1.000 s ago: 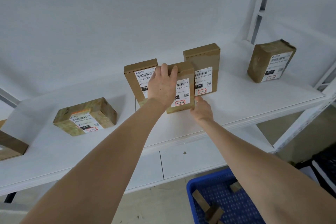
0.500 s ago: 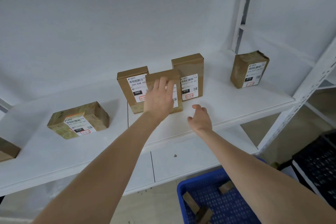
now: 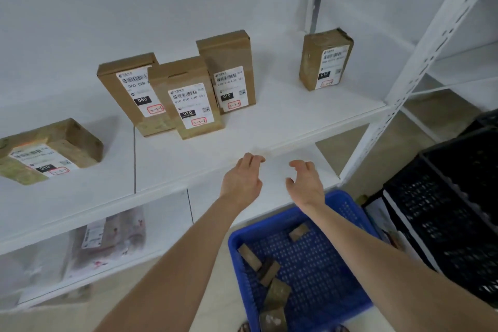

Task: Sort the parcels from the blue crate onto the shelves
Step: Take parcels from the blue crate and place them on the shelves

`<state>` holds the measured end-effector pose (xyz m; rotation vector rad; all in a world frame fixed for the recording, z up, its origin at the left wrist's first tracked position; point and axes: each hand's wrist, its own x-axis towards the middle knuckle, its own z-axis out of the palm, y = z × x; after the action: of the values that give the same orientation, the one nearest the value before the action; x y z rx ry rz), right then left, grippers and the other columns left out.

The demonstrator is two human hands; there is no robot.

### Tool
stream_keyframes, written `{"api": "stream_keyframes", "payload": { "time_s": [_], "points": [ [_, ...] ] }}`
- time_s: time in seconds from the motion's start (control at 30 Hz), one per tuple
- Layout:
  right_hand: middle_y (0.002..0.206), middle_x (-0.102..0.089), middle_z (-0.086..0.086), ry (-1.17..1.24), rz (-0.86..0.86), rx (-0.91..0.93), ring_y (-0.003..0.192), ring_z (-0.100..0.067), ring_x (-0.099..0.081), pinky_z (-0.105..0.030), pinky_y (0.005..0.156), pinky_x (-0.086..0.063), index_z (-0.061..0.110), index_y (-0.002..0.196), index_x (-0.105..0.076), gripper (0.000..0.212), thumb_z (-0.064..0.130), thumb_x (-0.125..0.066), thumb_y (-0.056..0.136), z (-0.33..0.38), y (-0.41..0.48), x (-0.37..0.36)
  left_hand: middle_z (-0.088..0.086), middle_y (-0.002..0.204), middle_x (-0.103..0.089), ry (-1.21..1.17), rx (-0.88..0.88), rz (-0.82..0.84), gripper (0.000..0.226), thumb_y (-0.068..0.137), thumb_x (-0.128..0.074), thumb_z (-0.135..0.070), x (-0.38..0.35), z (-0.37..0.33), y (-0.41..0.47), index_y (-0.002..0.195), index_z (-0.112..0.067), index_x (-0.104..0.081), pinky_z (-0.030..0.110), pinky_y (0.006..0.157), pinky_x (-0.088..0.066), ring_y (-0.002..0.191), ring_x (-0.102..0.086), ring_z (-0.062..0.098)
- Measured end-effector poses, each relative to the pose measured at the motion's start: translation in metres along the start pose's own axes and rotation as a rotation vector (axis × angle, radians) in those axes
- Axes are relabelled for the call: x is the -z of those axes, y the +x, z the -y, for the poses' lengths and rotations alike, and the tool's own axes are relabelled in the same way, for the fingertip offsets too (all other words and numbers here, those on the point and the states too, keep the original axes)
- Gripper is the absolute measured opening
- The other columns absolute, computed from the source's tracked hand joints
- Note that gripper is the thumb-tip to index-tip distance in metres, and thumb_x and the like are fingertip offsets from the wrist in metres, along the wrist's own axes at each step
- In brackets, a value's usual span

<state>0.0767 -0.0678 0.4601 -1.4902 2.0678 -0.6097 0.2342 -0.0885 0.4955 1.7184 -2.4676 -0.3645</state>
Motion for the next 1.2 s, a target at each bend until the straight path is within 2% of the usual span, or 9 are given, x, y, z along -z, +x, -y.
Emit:
{"api": "stream_keyframes", "payload": {
  "time_s": [0.17, 0.3, 0.43, 0.57, 0.7, 0.83, 0.97, 1.07, 1.2],
  "points": [
    [0.137, -0.035, -0.005, -0.067, 0.225, -0.072, 0.12, -0.024, -0.045, -0.035, 0.089, -0.049, 0.022, 0.133, -0.044, 0.042, 0.027, -0.057, 0.093, -0.077, 0.007, -0.009, 0.004, 0.136, -0.034, -0.031, 0.182, 0.242, 0.049, 0.091, -0.048, -0.012, -0.069, -0.035, 0.002, 0.138, -0.018, -0.036, 0.033, 0.081, -0.046, 0.115, -0.047, 0.022],
    [0.141, -0.032, -0.009, -0.112, 0.382, -0.129, 0.124, -0.028, -0.043, -0.042, 0.092, -0.05, 0.02, 0.136, -0.043, 0.049, 0.033, -0.06, 0.092, -0.148, 0.018, -0.005, 0.006, 0.134, -0.036, -0.136, 0.356, 0.342, 0.045, 0.092, -0.05, -0.017, -0.127, -0.065, 0.004, 0.136, -0.018, -0.04, 0.037, 0.086, -0.048, 0.111, -0.051, 0.025],
    [0.145, -0.027, -0.01, -0.181, 0.466, -0.18, 0.128, -0.032, -0.039, -0.043, 0.093, -0.049, 0.021, 0.14, -0.038, 0.059, 0.036, -0.063, 0.089, -0.198, 0.028, -0.009, 0.008, 0.131, -0.038, -0.138, 0.393, 0.415, 0.043, 0.092, -0.05, -0.016, -0.174, -0.086, 0.0, 0.135, -0.014, -0.041, 0.036, 0.079, -0.05, 0.107, -0.052, 0.026],
    [0.145, -0.025, -0.01, -0.215, 0.561, -0.158, 0.132, -0.031, -0.032, -0.042, 0.098, -0.042, 0.021, 0.143, -0.034, 0.064, 0.041, -0.062, 0.088, -0.224, 0.033, -0.039, 0.008, 0.136, -0.031, -0.114, 0.447, 0.468, 0.041, 0.095, -0.048, -0.018, -0.223, -0.081, -0.008, 0.135, -0.014, -0.039, 0.035, 0.071, -0.048, 0.101, -0.054, 0.026],
    [0.145, -0.027, -0.011, -0.21, 0.636, -0.147, 0.131, -0.032, -0.035, -0.045, 0.104, -0.041, 0.02, 0.133, -0.044, 0.057, 0.044, -0.064, 0.086, -0.246, 0.032, -0.099, 0.006, 0.137, -0.03, -0.162, 0.53, 0.498, 0.043, 0.095, -0.05, -0.018, -0.286, -0.061, -0.028, 0.136, -0.014, -0.038, 0.04, 0.082, -0.05, 0.108, -0.053, 0.029],
    [0.154, -0.018, -0.009, -0.165, 0.711, -0.196, 0.14, -0.032, -0.027, -0.045, 0.11, -0.034, 0.021, 0.147, -0.03, 0.076, 0.047, -0.066, 0.085, -0.282, 0.028, -0.174, 0.007, 0.141, -0.028, -0.185, 0.632, 0.54, 0.049, 0.094, -0.053, -0.022, -0.355, -0.028, -0.054, 0.138, -0.014, -0.034, 0.04, 0.09, -0.047, 0.12, -0.048, 0.03],
    [0.156, -0.016, -0.007, -0.184, 0.846, -0.194, 0.139, -0.03, -0.03, -0.044, 0.105, -0.041, 0.023, 0.145, -0.031, 0.071, 0.046, -0.065, 0.086, -0.314, 0.022, -0.257, 0.016, 0.14, -0.033, -0.314, 0.814, 0.506, 0.067, 0.09, -0.059, -0.034, -0.413, 0.014, -0.07, 0.143, -0.009, -0.027, 0.044, 0.097, -0.043, 0.124, -0.044, 0.034],
    [0.158, -0.012, -0.002, -0.149, 0.921, -0.195, 0.138, -0.027, -0.034, -0.041, 0.102, -0.044, 0.025, 0.149, -0.027, 0.071, 0.038, -0.063, 0.089, -0.336, 0.02, -0.314, 0.018, 0.143, -0.033, -0.407, 0.938, 0.468, 0.077, 0.088, -0.062, -0.037, -0.46, 0.043, -0.066, 0.146, -0.009, -0.02, 0.042, 0.096, -0.042, 0.126, -0.043, 0.036],
    [0.152, -0.023, -0.006, -0.137, 0.915, -0.199, 0.124, -0.029, -0.05, -0.043, 0.094, -0.05, 0.026, 0.147, -0.028, 0.067, 0.035, -0.063, 0.09, -0.365, 0.027, -0.374, 0.021, 0.146, -0.026, -0.46, 1.073, 0.419, 0.094, 0.083, -0.068, -0.042, -0.521, 0.073, -0.045, 0.149, -0.008, -0.01, 0.044, 0.096, -0.041, 0.129, -0.039, 0.039]
  ]
}}
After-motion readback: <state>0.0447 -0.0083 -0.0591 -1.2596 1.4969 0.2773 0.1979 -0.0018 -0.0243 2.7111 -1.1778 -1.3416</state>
